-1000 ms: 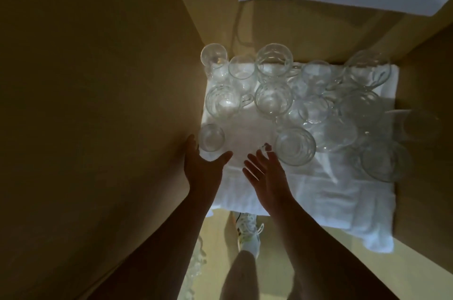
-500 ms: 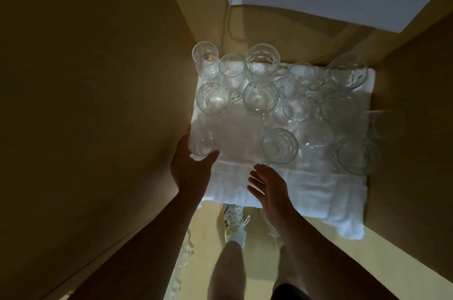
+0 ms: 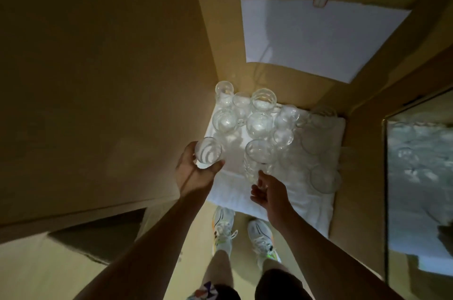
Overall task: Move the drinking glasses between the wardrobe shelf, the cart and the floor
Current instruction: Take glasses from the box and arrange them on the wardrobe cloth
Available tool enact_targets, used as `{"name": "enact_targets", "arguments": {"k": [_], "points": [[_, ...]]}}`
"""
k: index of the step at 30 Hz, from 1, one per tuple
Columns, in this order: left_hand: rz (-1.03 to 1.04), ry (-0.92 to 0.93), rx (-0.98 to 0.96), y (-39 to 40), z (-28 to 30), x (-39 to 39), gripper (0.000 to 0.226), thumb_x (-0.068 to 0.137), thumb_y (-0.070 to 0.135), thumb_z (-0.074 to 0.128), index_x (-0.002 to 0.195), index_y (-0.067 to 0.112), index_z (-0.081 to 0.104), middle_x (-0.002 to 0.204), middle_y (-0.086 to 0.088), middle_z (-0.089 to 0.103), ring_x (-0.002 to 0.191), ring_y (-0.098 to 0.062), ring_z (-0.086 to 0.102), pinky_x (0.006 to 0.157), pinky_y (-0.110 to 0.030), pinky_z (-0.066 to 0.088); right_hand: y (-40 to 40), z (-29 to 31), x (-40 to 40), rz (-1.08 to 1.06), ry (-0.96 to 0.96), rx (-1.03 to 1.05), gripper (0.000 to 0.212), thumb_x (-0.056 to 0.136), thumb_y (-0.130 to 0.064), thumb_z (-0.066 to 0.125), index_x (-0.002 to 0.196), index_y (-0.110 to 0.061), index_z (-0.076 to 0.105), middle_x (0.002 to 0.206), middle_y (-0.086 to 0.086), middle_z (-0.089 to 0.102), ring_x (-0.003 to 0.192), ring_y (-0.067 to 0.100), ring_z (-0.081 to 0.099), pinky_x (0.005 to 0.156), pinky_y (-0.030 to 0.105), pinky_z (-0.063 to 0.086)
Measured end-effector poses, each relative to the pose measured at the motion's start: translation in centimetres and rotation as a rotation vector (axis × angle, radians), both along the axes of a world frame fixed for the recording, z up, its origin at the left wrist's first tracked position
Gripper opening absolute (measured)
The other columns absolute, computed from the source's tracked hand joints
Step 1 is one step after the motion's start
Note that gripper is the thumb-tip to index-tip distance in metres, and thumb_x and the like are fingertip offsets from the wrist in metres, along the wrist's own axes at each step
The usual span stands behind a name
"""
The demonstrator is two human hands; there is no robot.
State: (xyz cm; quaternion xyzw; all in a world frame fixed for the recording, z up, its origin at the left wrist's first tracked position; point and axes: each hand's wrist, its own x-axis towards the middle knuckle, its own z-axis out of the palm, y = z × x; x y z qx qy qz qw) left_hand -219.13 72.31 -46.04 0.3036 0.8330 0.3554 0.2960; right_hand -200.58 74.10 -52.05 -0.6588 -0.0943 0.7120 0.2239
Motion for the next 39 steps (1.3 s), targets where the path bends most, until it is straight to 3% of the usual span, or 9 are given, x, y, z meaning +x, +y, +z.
{"name": "enact_targets", "arguments": {"k": [6,8,11,16,21,25,28,35,39], "points": [[0.016,-0.003,0.119,-0.1,8.0,0.7,0.074,0.064,0.04,0.093,0.128,0.033,0.058,0.12,0.009,0.068,0.111,-0.015,0.064,0.096,-0.043,0.053,3.9,9.4,-1.5,0.068,0.011,0.114,0.022,0.097,-0.037,0.062,0.092,-0.016,0.066,0.096,0.024,0.063,0.107,0.04,0.067,0.083,0.04,0.057],[0.026,-0.017,0.177,-0.2,10.8,0.6,0.073,0.065,0.039,0.093,0.13,0.032,0.059,0.121,0.008,0.068,0.112,-0.016,0.064,0.098,-0.043,0.052,4.5,12.6,-1.6,0.076,0.003,0.17,0.024,0.097,-0.039,0.062,0.09,-0.016,0.064,0.094,0.015,0.063,0.089,0.031,0.069,0.075,0.035,0.057],[0.029,-0.023,0.249,0.0,14.8,0.4,0.073,0.065,0.037,0.093,0.13,0.029,0.06,0.122,0.005,0.067,0.112,-0.017,0.063,0.099,-0.044,0.052,5.1,16.3,-1.5,0.067,0.072,0.285,0.027,0.098,-0.029,0.06,0.074,-0.019,0.055,0.07,0.006,0.046,0.055,0.019,0.045,0.062,0.03,0.045],[-0.01,0.052,0.403,0.0,21.6,-0.3,0.073,0.064,0.035,0.094,0.129,0.024,0.062,0.121,0.006,0.065,0.113,-0.018,0.061,0.097,-0.041,0.051,5.5,23.8,-2.2,0.083,0.046,0.4,0.038,0.097,-0.024,0.054,0.061,-0.018,0.04,0.051,0.0,0.029,0.039,0.013,0.029,0.045,0.021,0.025],[-0.098,0.054,0.541,-1.3,27.2,-1.1,0.069,0.066,0.034,0.093,0.126,0.026,0.061,0.124,0.006,0.066,0.117,-0.017,0.06,0.1,-0.04,0.05,2.9,29.8,-1.8,0.101,-0.05,0.545,0.036,0.097,-0.035,0.056,0.068,-0.015,0.048,0.077,0.017,0.054,0.064,0.025,0.056,0.063,0.032,0.052],[-0.172,0.017,0.643,-3.8,30.3,-1.6,0.072,0.068,0.036,0.093,0.131,0.027,0.06,0.123,0.009,0.065,0.116,-0.013,0.06,0.104,-0.039,0.049,-0.3,34.1,-1.4,0.094,-0.099,0.65,0.038,0.098,-0.04,0.055,0.074,-0.012,0.052,0.087,0.025,0.067,0.075,0.033,0.066,0.072,0.043,0.059],[-0.216,-0.003,0.718,-6.0,32.1,-1.8,0.071,0.068,0.042,0.092,0.129,0.028,0.061,0.123,0.012,0.064,0.117,-0.011,0.058,0.105,-0.034,0.047,-3.4,36.9,-0.7,0.095,-0.15,0.709,0.041,0.099,-0.039,0.055,0.068,-0.012,0.049,0.089,0.028,0.068,0.072,0.033,0.065,0.078,0.047,0.059],[-0.332,-0.115,0.788,-10.2,33.3,-1.0,0.077,0.07,0.055,0.086,0.136,0.031,0.054,0.132,0.005,0.062,0.122,-0.012,0.056,0.104,-0.034,0.047,-11.0,39.9,0.9,0.037,-0.191,0.768,0.044,0.1,-0.038,0.05,0.062,-0.017,0.041,0.073,0.019,0.052,0.046,0.021,0.045,0.054,0.028,0.048],[-0.345,-0.22,0.816,-12.8,33.5,0.3,0.08,0.064,0.067,0.081,0.131,0.033,0.054,0.117,0.009,0.068,0.11,-0.011,0.064,0.099,-0.036,0.052,-15.2,40.5,1.9,0.001,-0.211,0.792,0.044,0.098,-0.036,0.05,0.059,-0.018,0.039,0.077,0.022,0.05,0.049,0.021,0.042,0.055,0.029,0.04]]}}
